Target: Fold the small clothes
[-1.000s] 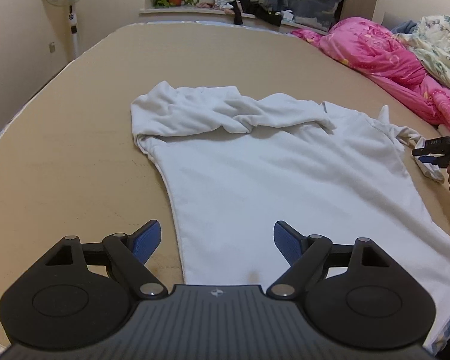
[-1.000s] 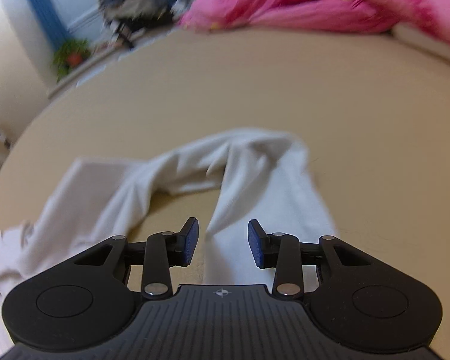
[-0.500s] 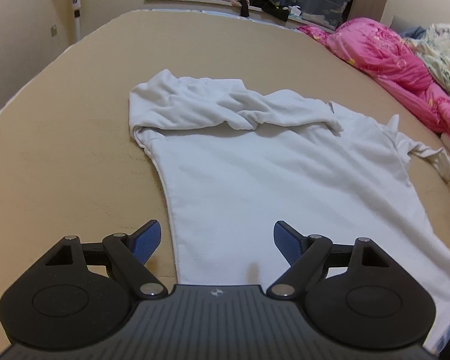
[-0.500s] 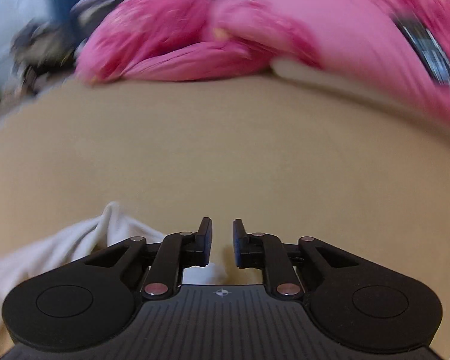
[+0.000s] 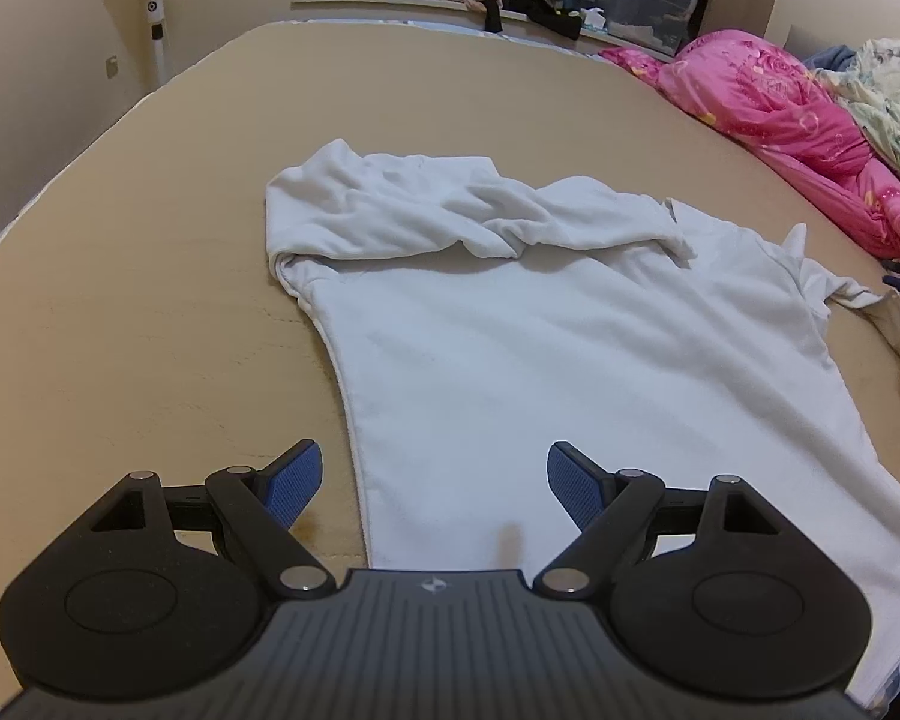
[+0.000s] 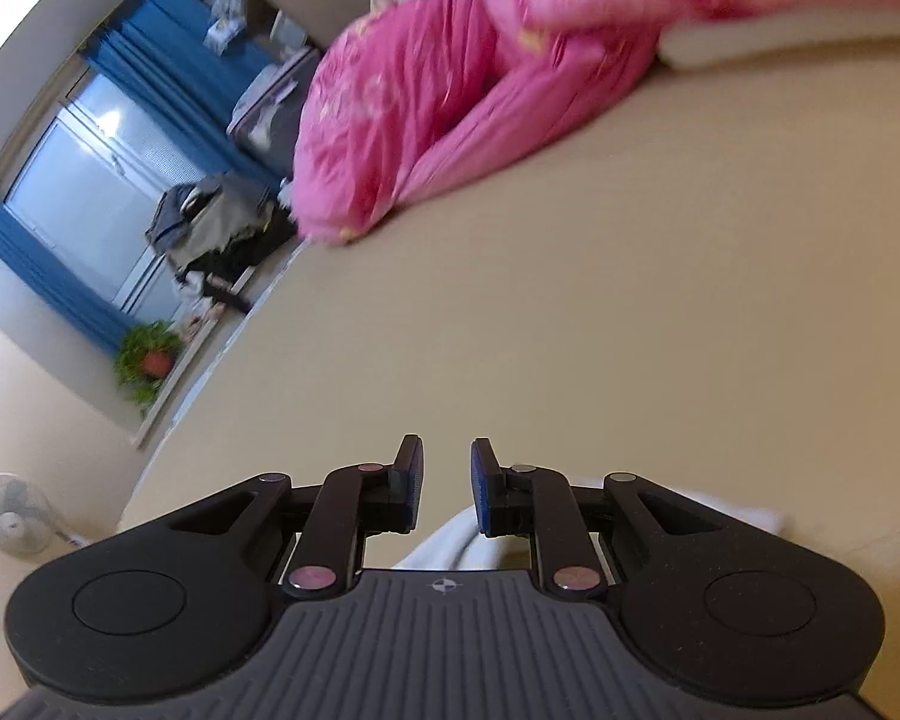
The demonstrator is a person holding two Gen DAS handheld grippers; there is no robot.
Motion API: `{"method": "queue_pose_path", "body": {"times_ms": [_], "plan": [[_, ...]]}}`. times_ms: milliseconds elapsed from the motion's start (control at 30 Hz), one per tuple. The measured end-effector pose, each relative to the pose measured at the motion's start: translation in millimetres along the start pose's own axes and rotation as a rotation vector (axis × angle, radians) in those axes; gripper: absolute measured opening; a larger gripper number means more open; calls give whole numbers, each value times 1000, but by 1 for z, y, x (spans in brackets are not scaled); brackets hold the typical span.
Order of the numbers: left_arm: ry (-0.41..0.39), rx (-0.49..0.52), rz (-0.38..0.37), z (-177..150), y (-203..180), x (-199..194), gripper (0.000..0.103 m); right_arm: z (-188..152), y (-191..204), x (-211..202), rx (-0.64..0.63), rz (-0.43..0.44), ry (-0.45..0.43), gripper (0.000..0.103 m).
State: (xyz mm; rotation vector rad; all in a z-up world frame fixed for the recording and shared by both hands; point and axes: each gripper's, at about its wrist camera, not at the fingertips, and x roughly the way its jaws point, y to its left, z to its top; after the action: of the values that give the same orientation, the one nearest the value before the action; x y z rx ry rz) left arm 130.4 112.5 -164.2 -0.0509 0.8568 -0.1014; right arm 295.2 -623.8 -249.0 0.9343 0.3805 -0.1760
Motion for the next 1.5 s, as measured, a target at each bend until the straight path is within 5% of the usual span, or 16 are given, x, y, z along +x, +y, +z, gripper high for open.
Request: {"method": "queue_pose_path", "body": {"times_ms": [200, 600, 633, 733, 833, 900, 967, 1033, 1100, 1300, 1500], "plan": [[0, 19, 19, -1, 0, 1, 86, -11, 1, 38, 76, -136, 138, 17], [-5, 24, 28, 0, 3, 1, 86, -8, 3, 57, 130, -202, 96, 15], [-4, 33, 30, -1, 2, 1, 86, -5, 2, 60, 120, -192, 82, 4], [-8, 58, 30, -3, -1, 0, 86, 6, 29, 35, 20, -20, -85, 1], [-7, 59, 30, -2, 0, 1, 86, 10, 62, -17, -104, 149, -354, 1], [-9, 44, 24, -1, 1, 2, 86, 4, 54, -33, -71, 61, -430, 1], [-12, 29, 14, 0, 3, 0, 86, -5, 30, -31, 9, -106, -418, 1], [-16, 30, 11, 0, 3, -1, 86, -13, 1, -16, 54, -283, -312, 1], [-17, 29, 13, 0, 4, -3, 86, -18, -24, -8, 95, -326, -244, 1], [-16, 23, 17, 0, 4, -3, 86, -9, -49, 1, 161, -203, -189, 5], [-11, 93, 45, -5, -3, 1, 86, 13, -87, 18, 299, -169, -204, 14]]}}
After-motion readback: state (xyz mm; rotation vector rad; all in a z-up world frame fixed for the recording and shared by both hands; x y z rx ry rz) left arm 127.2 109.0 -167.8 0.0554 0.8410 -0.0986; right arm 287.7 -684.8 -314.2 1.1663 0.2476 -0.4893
